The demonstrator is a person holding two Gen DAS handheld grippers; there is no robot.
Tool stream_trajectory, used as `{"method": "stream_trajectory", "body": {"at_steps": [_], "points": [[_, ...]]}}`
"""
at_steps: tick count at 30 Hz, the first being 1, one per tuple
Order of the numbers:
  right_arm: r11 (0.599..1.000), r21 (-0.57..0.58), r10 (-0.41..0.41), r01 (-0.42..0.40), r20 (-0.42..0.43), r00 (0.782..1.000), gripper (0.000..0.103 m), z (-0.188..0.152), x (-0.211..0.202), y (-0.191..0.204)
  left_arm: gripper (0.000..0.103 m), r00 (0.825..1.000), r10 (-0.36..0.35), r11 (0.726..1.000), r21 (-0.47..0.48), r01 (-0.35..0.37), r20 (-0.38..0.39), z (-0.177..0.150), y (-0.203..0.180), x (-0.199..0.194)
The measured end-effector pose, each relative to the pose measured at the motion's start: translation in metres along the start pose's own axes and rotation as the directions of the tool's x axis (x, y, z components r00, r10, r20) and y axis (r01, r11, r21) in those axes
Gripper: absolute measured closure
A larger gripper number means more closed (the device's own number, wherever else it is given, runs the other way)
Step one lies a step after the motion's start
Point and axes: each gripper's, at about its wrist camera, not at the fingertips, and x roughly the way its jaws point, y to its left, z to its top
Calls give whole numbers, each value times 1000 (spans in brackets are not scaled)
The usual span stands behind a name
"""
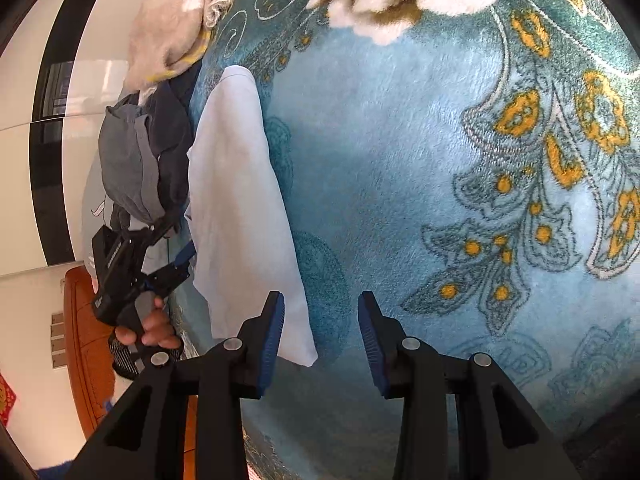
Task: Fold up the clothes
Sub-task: 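Grasp the folded shirt end with the left gripper and lift it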
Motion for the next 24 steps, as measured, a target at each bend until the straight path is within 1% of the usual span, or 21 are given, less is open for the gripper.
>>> {"method": "stream_trajectory", "body": {"at_steps": [1,3,5,6,9,10,12,13,15,16,18,19,22,24], "points": [[1000,5,-2,2,3,1000,64,0,-1,-2,25,1000,-7,1000,12,7,-3,2,-2,3],[1000,15,-6,6,8,1000,64,-1,-3,-5,25,999,-52,997,52,52,-4,4,-8,2],[1000,22,-10,10,11,1000,64,-2,-6,-8,28,996,-90,993,68,92,-26,6,-14,6],[1000,24,-12,12,10,1000,64,-2,-6,-9,29,995,-88,993,80,91,-44,7,-18,10],[999,30,-16,16,2,1000,63,-4,-5,-12,31,997,-38,991,126,45,-63,9,-30,20],[999,31,-16,17,-2,1000,63,-5,-5,-12,36,998,-27,992,125,35,-62,9,-31,21],[999,29,-15,15,-7,1000,63,-6,-5,-12,60,998,-4,991,135,13,-63,8,-33,21],[1000,28,-13,13,-7,1000,64,-6,-5,-11,77,998,10,990,144,0,-65,6,-35,22],[1000,25,-7,7,-5,1000,64,-6,-7,-10,80,997,38,981,190,-26,-63,0,-43,24],[1000,27,-4,5,-4,1000,64,-6,-8,-10,84,997,56,976,215,-42,-57,-3,-47,24],[999,36,2,-2,0,1000,64,-6,-8,-11,88,997,68,972,226,-59,-34,-6,-53,22],[999,42,6,-6,2,1000,64,-5,-9,-11,88,998,60,973,224,-55,-19,-8,-55,17],[998,56,18,-18,13,1000,64,-6,-12,-14,89,1000,6,977,213,-12,28,-15,-65,1],[998,64,26,-27,21,999,64,-6,-16,-17,90,998,-27,975,223,15,52,-23,-79,-13]]}}
